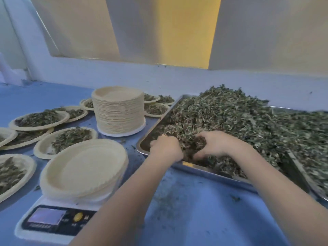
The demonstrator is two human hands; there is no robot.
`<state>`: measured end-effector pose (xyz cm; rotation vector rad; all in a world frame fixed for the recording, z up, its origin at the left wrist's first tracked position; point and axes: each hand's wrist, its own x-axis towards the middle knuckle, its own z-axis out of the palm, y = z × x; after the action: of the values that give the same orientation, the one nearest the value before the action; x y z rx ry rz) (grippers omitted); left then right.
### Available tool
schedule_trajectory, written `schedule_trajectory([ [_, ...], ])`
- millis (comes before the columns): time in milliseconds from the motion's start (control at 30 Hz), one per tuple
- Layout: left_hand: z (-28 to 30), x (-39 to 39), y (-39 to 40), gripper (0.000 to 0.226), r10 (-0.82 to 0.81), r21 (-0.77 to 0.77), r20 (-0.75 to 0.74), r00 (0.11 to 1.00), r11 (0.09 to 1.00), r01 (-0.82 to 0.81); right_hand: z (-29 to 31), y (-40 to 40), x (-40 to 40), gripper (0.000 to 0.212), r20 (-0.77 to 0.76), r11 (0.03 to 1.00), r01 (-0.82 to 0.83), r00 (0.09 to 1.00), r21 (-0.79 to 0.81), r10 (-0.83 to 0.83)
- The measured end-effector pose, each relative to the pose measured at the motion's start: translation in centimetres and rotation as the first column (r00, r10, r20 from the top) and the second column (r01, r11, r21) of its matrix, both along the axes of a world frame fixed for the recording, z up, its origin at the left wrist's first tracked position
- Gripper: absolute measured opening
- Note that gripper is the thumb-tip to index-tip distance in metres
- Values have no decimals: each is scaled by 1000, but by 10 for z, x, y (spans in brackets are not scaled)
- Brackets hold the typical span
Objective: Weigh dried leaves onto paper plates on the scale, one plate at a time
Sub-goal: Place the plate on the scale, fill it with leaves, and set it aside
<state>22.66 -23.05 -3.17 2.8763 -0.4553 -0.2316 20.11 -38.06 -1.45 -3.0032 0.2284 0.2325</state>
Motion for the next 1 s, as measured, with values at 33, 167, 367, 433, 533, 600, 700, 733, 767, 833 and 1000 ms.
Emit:
schedule_trajectory([
  [33, -4, 1, -5, 29, 12, 42, -12, 1000, 999, -11, -6, -6, 1, 92, -49, 1000, 6, 999, -30, -7],
  [167, -4, 7, -13, 30, 8, 78, -12, 1000, 997, -7, -20, -5, 15, 87, -18, 998, -57, 998, -29, 57],
  [367, 3, 11, -9, 53, -23, -112, -124, 992, 994, 8, -20, 15, 26, 68, 109, 926, -291, 956, 242, 272],
  [433, 8, 14, 0, 59, 4, -81, -89, 996, 997, -12, -12, 4, 23, 82, 136, 931, -269, 961, 245, 242],
  [533, 12, 17, 6, 62, 0, 29, -129, 992, 1000, 4, -3, -9, 18, 106, -15, 988, -147, 989, 54, 148],
  [600, 10, 16, 1, 67, -20, 66, -201, 979, 997, 34, -4, -9, 16, 108, -202, 996, -81, 977, -44, 70],
  [700, 3, 16, -9, 76, -73, 17, -227, 971, 997, 78, -14, 5, 20, 86, -273, 993, -70, 958, 95, 94],
  [733, 3, 16, -12, 75, -102, -16, -224, 969, 995, 101, -17, 8, 23, 75, -208, 983, -117, 967, 140, 145],
  [767, 2, 15, -13, 73, -129, -48, -223, 966, 992, 121, -18, 10, 25, 67, -138, 972, -162, 973, 171, 186],
  [833, 3, 17, -10, 75, -140, -94, -230, 963, 988, 121, -16, 7, 25, 73, -59, 951, -176, 979, 254, 196],
  [1000, 1, 17, -9, 81, -111, -71, -181, 977, 992, 100, -17, 4, 19, 74, -84, 925, -117, 984, 363, 157],
])
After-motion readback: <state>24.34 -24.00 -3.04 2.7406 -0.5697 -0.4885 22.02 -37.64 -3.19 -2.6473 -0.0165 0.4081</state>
